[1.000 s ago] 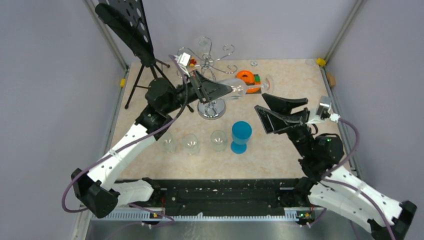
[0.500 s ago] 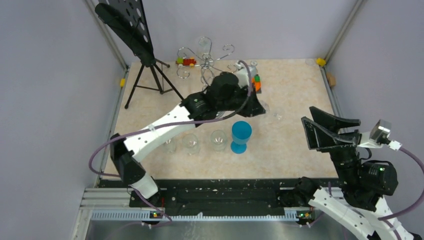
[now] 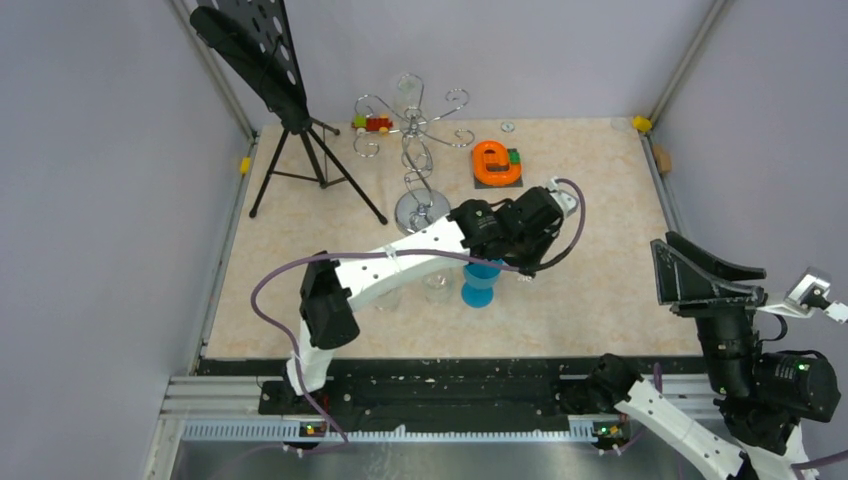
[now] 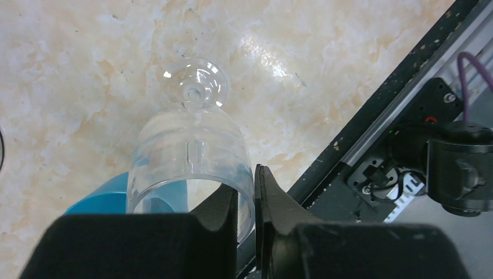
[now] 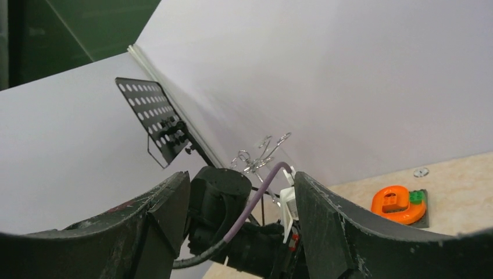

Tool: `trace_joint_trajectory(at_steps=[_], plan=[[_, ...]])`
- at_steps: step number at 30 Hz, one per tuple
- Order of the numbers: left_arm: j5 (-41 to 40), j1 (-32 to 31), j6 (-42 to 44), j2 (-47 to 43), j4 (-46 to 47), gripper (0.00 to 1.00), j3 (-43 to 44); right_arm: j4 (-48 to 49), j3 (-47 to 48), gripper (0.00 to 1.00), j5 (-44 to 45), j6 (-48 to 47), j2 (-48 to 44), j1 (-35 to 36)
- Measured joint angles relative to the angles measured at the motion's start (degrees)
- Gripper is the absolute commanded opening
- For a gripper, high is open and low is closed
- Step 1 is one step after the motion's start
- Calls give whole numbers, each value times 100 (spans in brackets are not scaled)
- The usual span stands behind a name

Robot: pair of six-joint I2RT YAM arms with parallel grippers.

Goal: Take the wine glass off the wine glass rack

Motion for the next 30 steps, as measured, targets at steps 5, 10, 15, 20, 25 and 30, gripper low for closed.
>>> trace_joint_trajectory(at_steps=[5,10,15,20,25,30], plan=[[-251,-219,208,247,-350,0,212,-407,26,65,404,42,-7,0],[-245,-306,317,352,-492,0,214,-682,26,60,855,39,-7,0],[-221,-321,398,479,-518,0,223,-929,26,57,1322,39,-7,2],[-76,-321,442,549,-498,0,254,-1095,26,56,1694,33,-7,2],[17,-319,442,575,-457,14,295,-1121,26,56,1873,35,-7,2],[39,-321,452,592,-457,36,363,-1209,26,57,1978,44,-7,2]])
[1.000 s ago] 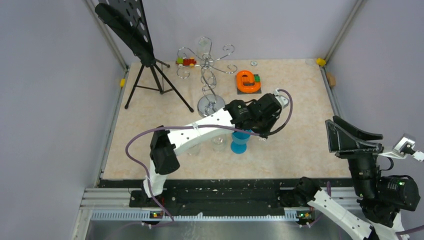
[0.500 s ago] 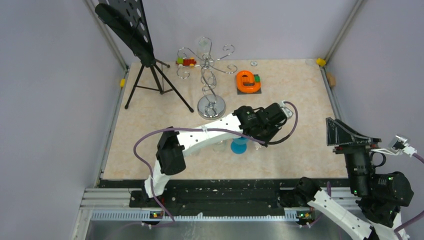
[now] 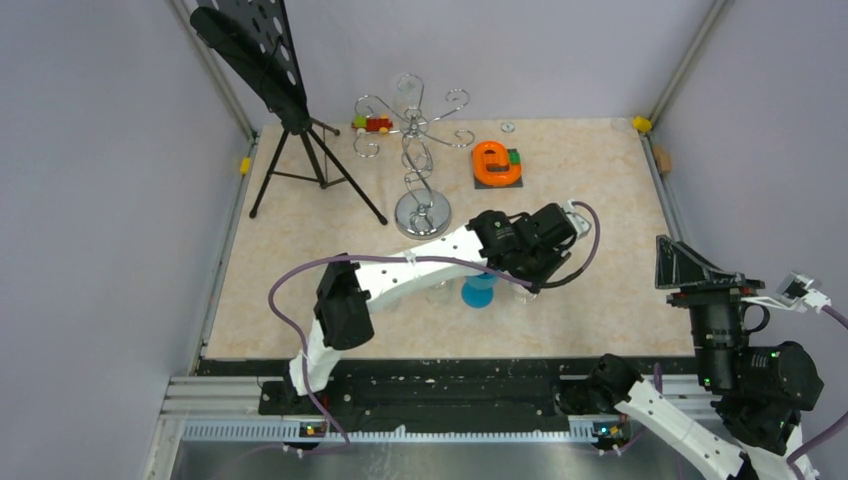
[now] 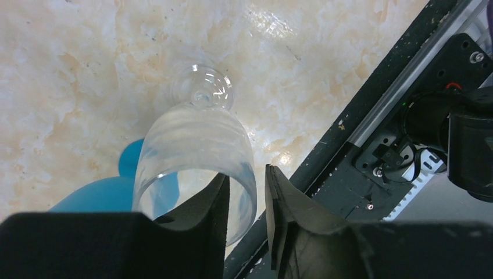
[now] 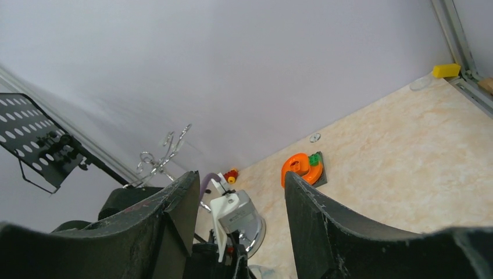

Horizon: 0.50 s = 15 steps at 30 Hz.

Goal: Take the wine glass off the wine glass rack

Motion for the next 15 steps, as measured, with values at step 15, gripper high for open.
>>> trace_joint_trajectory(at_steps=[15], plan=[[-175,2,28,-459,79,77,319,-35,-2,56,96,133,17,0]])
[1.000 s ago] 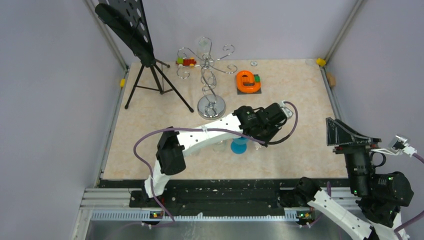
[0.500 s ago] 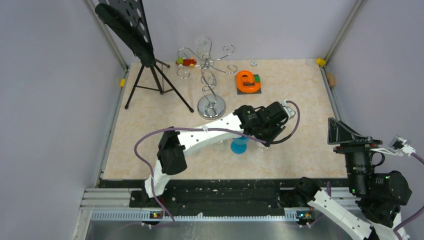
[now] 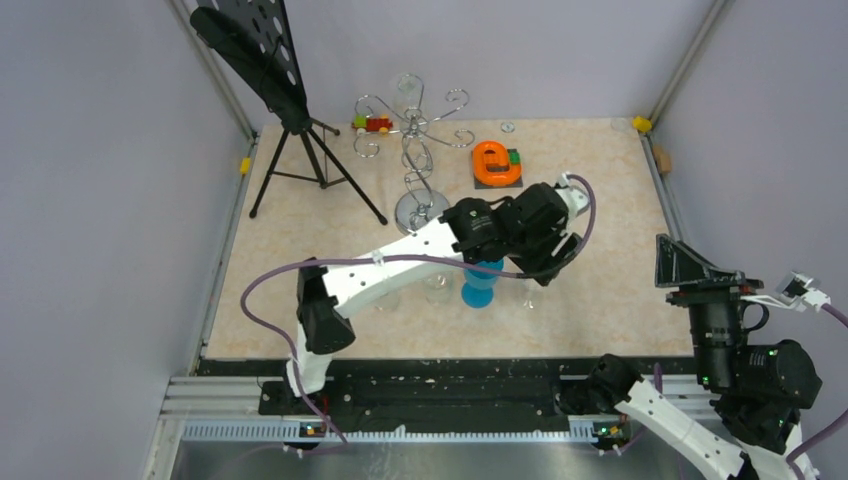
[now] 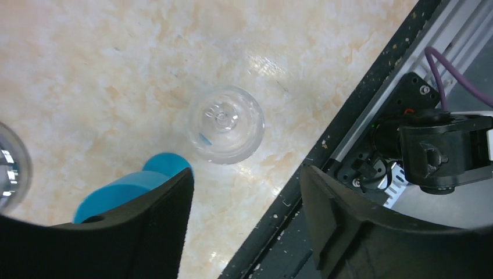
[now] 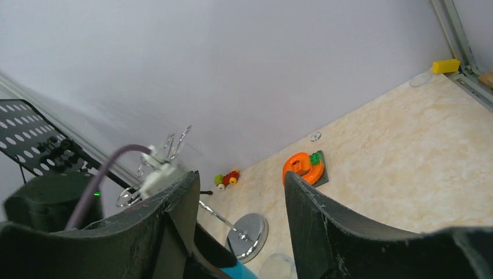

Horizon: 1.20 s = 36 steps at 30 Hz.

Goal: Take the wine glass off the wine glass rack

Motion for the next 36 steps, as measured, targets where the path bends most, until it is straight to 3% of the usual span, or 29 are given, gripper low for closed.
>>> trace_joint_trajectory(at_steps=[4,9,14,17,19,23,27,36], plan=[[-393,55,26,-728,149,80,-232,46,0,56,22,13,199,0],[-839,330,39,-2065,693,81,-1285,376,-11,58,-9,-7,833,0],[-1283,1001,-94,-3405,1228,81,-2767,1036,4,61,-317,-52,1915,2],[-1414,1515,-262,-4087,1497,81,-3661,1290,293,61,-680,-98,3014,2],[-1460,1816,-376,-4505,1576,81,-4144,1333,708,61,-953,-118,3781,2],[-1606,2341,-496,-5340,1624,82,-4778,1281,2046,47,-1792,-92,5399,-186],[-1965,2546,-494,-5834,1582,83,-4835,1102,3698,46,-2959,278,6931,-778],[-2498,3331,-503,-6098,1259,84,-4996,568,6922,36,-4446,1073,9525,-1261]])
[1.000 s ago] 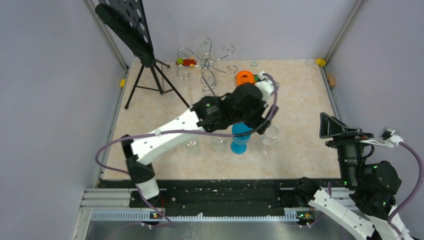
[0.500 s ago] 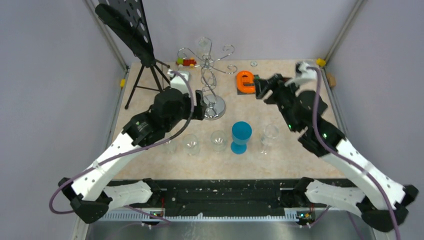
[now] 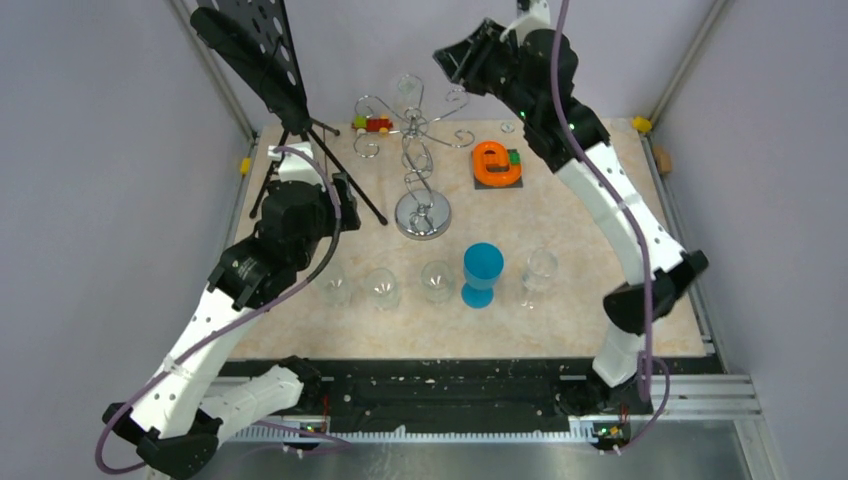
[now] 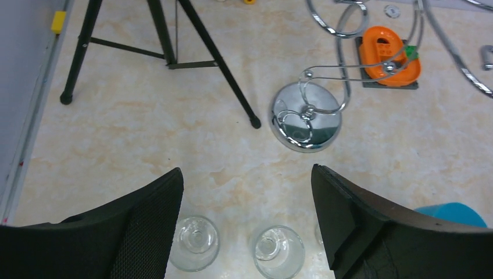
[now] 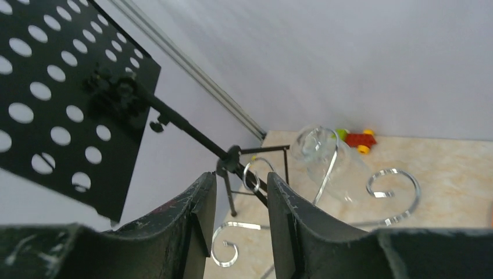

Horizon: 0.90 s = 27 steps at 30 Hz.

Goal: Take the wine glass off the wine glass rack

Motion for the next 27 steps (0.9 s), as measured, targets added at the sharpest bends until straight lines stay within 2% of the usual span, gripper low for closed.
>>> trace_joint_trajectory(at_steps=[4,6,19,27], plan=[[177,433,-20,-24,-101,84,-168,-302,1410,31,-459,433,1169,-256],[341,623,-44,-59,-101,84,-295,-337,1670,30,-595,669,1556,-330],[765,876,-146,-256,-15,84,-732,-138,1469,32,-608,1687,2328,-358],[713,903,-155,-341,37,84,-837,-129,1572,31,111,1729,2634,-109]])
